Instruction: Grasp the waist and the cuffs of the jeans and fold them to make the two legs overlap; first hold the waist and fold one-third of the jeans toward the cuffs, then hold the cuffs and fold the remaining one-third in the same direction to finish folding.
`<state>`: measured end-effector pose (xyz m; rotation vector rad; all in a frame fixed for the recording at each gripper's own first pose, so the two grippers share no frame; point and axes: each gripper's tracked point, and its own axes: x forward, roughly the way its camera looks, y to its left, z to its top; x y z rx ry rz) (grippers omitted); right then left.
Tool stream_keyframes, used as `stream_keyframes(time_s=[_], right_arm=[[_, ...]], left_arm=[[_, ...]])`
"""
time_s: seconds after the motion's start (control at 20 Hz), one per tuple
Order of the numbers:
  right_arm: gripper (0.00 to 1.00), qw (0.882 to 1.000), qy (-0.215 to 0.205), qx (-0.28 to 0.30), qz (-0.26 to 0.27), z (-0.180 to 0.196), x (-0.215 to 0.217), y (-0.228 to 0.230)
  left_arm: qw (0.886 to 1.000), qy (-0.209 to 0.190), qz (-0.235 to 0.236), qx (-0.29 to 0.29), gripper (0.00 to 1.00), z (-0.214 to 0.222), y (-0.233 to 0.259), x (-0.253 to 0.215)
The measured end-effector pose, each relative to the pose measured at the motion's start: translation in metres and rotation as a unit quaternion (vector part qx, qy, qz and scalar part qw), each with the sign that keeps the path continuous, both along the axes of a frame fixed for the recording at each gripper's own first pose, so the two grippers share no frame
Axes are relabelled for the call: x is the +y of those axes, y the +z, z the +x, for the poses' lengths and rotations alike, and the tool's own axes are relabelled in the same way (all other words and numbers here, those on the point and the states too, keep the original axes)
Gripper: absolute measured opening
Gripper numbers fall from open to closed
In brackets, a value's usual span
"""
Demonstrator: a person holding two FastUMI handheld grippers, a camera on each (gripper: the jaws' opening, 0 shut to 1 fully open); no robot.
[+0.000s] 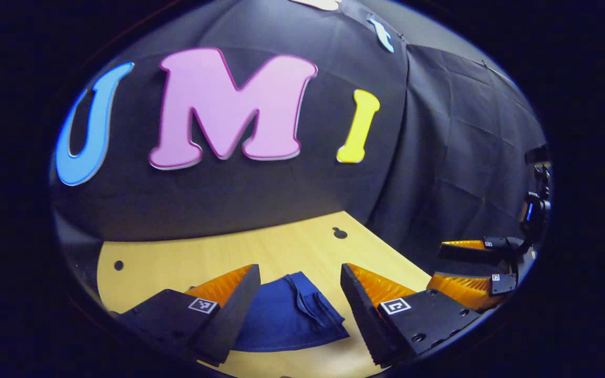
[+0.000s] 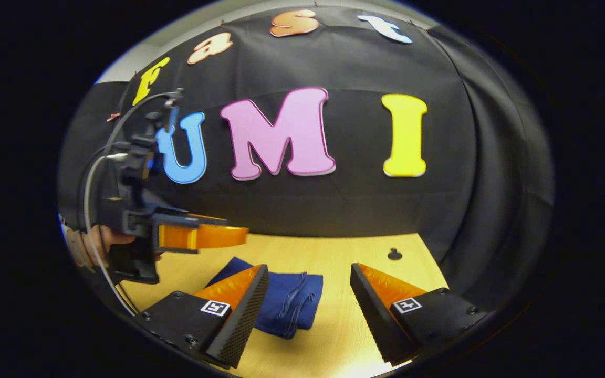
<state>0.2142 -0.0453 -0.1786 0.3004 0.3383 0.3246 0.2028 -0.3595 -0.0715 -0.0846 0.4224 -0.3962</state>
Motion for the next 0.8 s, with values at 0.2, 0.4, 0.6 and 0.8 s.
stream_keyframes(time_s=[0.2,0.4,0.6,0.8], right_arm=[[0.95,0.995,-0.026,-0.075,-0.053,-0.014,0.0,0.07],[0.95,0.993,-0.063,-0.093,-0.038,-0.067,0.003,0.121],[0.96,0.985,-0.079,-0.131,-0.076,-0.128,-0.004,0.162],[0.94,0.987,-0.074,-0.127,-0.063,-0.177,0.0,0.176]], left_arm=[[0.99,0.107,0.003,-0.088,0.96,-0.096,0.036,0.051],[0.977,0.172,0.017,-0.127,0.96,-0.18,0.033,0.026],[0.968,0.203,0.0,-0.146,0.96,-0.218,0.043,0.025],[0.965,0.21,-0.009,-0.158,0.96,-0.274,0.054,0.041]])
